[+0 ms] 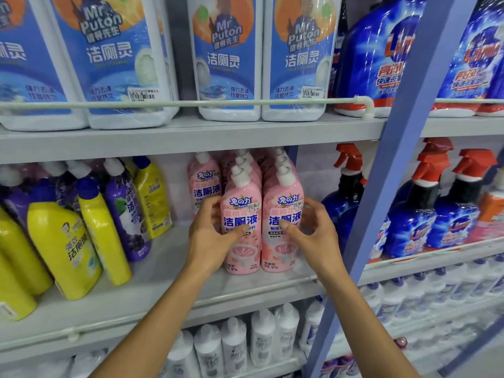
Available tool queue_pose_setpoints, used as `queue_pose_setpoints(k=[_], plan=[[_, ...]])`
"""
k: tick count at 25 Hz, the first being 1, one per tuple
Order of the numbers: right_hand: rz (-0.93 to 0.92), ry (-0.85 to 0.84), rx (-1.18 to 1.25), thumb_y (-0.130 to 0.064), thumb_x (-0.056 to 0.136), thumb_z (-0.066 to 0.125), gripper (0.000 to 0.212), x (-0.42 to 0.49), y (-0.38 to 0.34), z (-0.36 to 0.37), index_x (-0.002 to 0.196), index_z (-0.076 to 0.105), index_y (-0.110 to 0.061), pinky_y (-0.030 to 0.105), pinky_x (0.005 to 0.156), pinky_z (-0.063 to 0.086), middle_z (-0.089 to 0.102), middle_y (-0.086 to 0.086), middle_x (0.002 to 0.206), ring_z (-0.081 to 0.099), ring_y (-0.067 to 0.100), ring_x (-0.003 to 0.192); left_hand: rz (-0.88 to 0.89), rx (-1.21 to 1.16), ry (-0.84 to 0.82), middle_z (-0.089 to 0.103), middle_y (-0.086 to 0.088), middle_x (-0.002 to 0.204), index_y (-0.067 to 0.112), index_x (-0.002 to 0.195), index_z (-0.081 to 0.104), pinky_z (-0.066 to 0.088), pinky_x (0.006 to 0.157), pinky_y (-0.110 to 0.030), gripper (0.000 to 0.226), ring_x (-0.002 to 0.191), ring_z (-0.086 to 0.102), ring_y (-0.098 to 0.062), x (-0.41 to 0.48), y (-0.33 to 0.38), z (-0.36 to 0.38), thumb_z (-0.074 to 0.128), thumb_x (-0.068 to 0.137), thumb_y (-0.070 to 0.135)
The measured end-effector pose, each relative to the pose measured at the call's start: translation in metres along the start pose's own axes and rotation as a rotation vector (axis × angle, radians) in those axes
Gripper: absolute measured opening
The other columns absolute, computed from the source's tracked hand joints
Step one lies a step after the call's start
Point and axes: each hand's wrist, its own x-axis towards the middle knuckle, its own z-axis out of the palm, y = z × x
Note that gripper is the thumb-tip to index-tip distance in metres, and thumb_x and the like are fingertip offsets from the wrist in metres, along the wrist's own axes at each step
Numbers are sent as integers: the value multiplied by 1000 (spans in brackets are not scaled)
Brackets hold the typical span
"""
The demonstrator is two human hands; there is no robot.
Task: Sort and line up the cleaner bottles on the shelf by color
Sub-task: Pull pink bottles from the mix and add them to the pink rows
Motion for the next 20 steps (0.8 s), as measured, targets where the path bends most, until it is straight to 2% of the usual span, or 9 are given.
queue_pose_setpoints(k=[2, 5, 8, 9, 10, 12, 13, 18, 20], plan=[[21, 22, 56, -35, 87, 80, 51, 4, -7, -5, 133, 58, -26, 26, 97, 56, 70, -14, 124, 65, -1, 114, -24, -40, 13, 71, 12, 104, 21, 125, 60, 55, 74, -13, 64, 85, 67, 10, 4, 6, -6, 94, 72, 17], [27, 61, 100, -43, 95, 69, 48, 26, -27, -11, 137, 58, -25, 27, 102, 52, 65, -14, 131, 61, 3, 122, -5, -150, 50, 73, 3, 107, 18, 124, 64, 59, 80, -20, 51, 90, 70, -1, 27, 32, -16, 90, 81, 26], [113, 114, 148, -37, 102, 61, 27, 62, -43, -9, 126, 66, -27, 41, 102, 55, 68, -17, 115, 64, 13, 117, -25, -222, 54, 76, -4, 106, 20, 108, 72, 58, 90, -34, 14, 97, 72, -18, 60, 54, -11, 74, 95, 23], [155, 109, 143, -31, 102, 61, 22, 72, -45, -8, 122, 68, -25, 44, 98, 58, 70, -13, 110, 66, 18, 114, -98, -253, 45, 77, -3, 102, 23, 102, 74, 58, 89, -35, 8, 95, 72, -20, 67, 56, -8, 68, 99, 18], [199, 73, 141, -25, 102, 62, 18, 78, -44, -7, 118, 70, -22, 43, 90, 62, 73, -6, 110, 68, 24, 111, -173, -270, 28, 79, 1, 95, 23, 97, 76, 59, 83, -33, 16, 90, 72, -19, 72, 54, -5, 64, 101, 14], [262, -5, 149, -18, 100, 64, 16, 83, -42, -5, 114, 72, -19, 33, 68, 65, 75, 6, 115, 71, 29, 109, -254, -256, -68, 78, 8, 80, 20, 98, 77, 57, 64, -23, 21, 78, 70, -16, 74, 43, -9, 63, 99, 5], [281, -12, 152, -17, 100, 65, 15, 84, -42, -5, 113, 72, -19, 30, 61, 64, 75, 7, 116, 71, 30, 108, -281, -253, -109, 78, 8, 78, 20, 99, 77, 55, 60, -22, 22, 77, 69, -16, 74, 38, -12, 65, 97, 2], [360, 35, 236, -20, 95, 72, 19, 86, -43, -2, 113, 75, -16, 32, 64, 63, 76, 7, 115, 71, 32, 112, -428, -372, -178, 77, 0, 80, 19, 102, 79, 56, 69, -29, 15, 75, 66, -18, 82, 32, -20, 73, 93, 9], [375, 29, 232, -20, 95, 72, 19, 86, -43, -2, 114, 75, -16, 29, 60, 61, 76, 7, 114, 75, 24, 100, -440, -364, -179, 77, -1, 80, 19, 103, 79, 54, 70, -29, 16, 75, 65, -19, 83, 33, -20, 72, 93, 9]])
